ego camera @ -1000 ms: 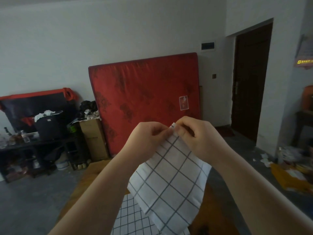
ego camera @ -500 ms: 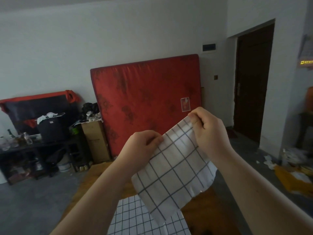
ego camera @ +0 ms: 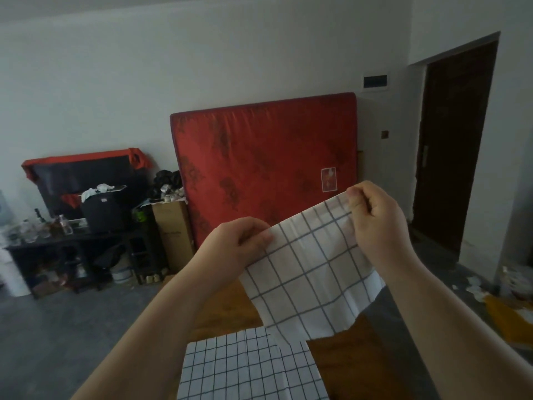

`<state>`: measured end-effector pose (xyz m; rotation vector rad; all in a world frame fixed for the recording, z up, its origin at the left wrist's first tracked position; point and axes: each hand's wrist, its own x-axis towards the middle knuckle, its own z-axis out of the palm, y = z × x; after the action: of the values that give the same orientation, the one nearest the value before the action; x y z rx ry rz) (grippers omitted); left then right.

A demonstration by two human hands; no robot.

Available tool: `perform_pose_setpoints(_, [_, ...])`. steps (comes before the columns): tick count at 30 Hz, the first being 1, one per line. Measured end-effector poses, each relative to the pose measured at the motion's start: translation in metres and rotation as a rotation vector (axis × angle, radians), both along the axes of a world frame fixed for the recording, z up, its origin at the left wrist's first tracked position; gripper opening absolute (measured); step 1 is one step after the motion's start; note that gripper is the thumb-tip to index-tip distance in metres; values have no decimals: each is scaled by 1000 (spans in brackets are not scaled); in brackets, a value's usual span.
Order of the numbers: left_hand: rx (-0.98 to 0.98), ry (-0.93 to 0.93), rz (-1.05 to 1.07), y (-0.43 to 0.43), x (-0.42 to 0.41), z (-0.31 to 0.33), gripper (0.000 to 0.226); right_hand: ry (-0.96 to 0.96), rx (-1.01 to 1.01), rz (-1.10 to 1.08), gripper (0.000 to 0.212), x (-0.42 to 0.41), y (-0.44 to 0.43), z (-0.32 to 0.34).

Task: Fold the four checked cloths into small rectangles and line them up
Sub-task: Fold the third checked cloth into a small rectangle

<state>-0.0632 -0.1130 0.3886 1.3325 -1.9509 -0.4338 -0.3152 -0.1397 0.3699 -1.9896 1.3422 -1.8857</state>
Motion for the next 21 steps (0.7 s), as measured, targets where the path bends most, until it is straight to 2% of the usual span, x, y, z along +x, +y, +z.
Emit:
perform_pose_setpoints(4, [31, -61, -15, -2, 0, 6, 17, 44, -11, -5, 25, 2, -3, -1])
perform_pose_setpoints(9, [144, -139, -162, -5, 6, 11, 18, 48, -30, -18, 25, -2, -6, 2])
perform_pose_setpoints(13, [109, -201, -176, -12, -1, 13, 26, 87, -55, -33, 23, 1, -8, -1])
perform_pose_setpoints(21, [94, -154, -210, -17, -20, 24, 27, 146, -48, 34, 19, 8, -6, 1])
